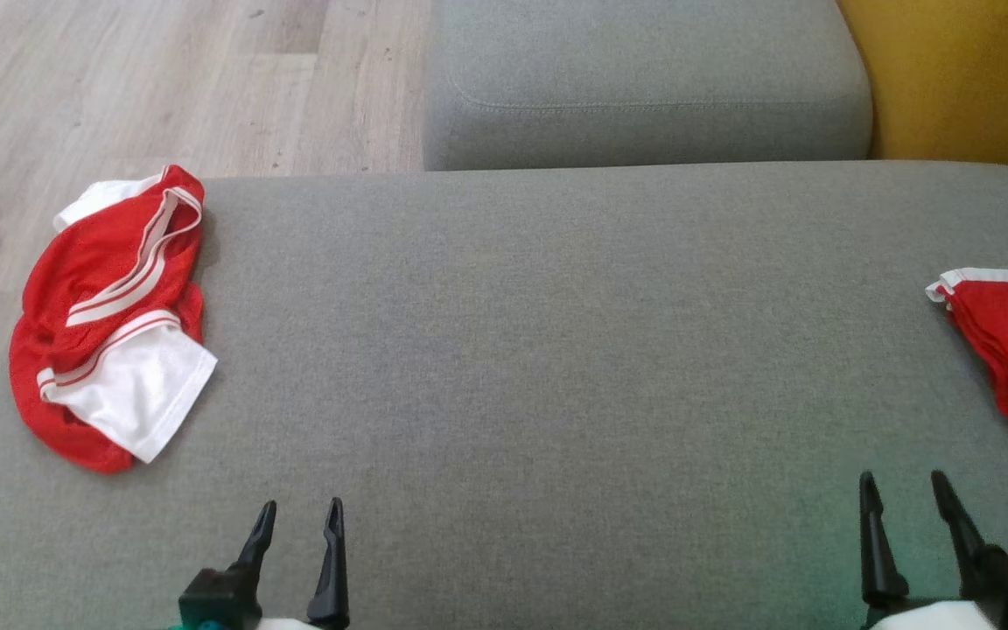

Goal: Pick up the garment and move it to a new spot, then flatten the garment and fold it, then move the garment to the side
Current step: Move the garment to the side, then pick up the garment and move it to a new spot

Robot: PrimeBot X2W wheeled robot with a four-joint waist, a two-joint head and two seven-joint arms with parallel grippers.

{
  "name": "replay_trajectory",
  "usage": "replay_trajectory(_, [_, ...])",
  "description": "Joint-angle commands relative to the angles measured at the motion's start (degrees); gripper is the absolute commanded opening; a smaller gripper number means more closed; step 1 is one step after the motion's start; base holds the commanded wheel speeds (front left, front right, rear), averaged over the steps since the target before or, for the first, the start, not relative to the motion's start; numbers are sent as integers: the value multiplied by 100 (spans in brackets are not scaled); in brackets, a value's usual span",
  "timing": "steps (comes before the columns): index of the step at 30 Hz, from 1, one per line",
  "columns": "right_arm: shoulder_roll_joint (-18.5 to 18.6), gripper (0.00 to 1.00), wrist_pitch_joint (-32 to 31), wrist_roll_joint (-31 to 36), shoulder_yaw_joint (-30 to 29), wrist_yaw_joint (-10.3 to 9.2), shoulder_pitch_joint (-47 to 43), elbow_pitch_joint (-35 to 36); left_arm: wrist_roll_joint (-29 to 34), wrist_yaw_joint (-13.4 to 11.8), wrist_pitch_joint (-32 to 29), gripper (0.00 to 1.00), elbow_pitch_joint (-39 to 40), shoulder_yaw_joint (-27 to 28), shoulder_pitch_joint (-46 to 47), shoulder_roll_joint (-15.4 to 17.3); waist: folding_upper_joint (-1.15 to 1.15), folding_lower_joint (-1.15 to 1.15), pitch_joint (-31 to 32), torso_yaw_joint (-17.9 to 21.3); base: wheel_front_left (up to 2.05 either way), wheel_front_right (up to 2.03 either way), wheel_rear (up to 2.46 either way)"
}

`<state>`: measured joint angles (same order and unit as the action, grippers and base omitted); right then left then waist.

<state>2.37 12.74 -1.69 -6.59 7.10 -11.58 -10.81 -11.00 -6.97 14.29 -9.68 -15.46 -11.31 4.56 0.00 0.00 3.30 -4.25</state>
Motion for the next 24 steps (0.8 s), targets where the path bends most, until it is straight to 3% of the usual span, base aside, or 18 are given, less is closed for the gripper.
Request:
replay_trajectory(1, [56, 100, 96, -49, 129, 39, 201, 114, 66, 43, 70, 100, 145, 235, 272, -35, 0, 0, 3, 7, 0, 0, 0])
replay_trajectory(8, [53, 100, 206, -138, 237, 39, 313, -316, 126, 141, 70, 100, 157, 257, 287, -93, 0, 0, -4, 64, 0, 0, 0])
replay_trajectory(17, [52, 100, 224, -123, 288, 39, 405, -345, 196, 203, 71, 100, 189, 315, 312, -131, 0, 0, -86, 56, 0, 0, 0])
replay_trajectory(24, [52, 100, 225, -157, 332, 39, 340, -191, 224, 237, 71, 100, 199, 346, 359, -147, 0, 0, -76, -225, 0, 0, 0])
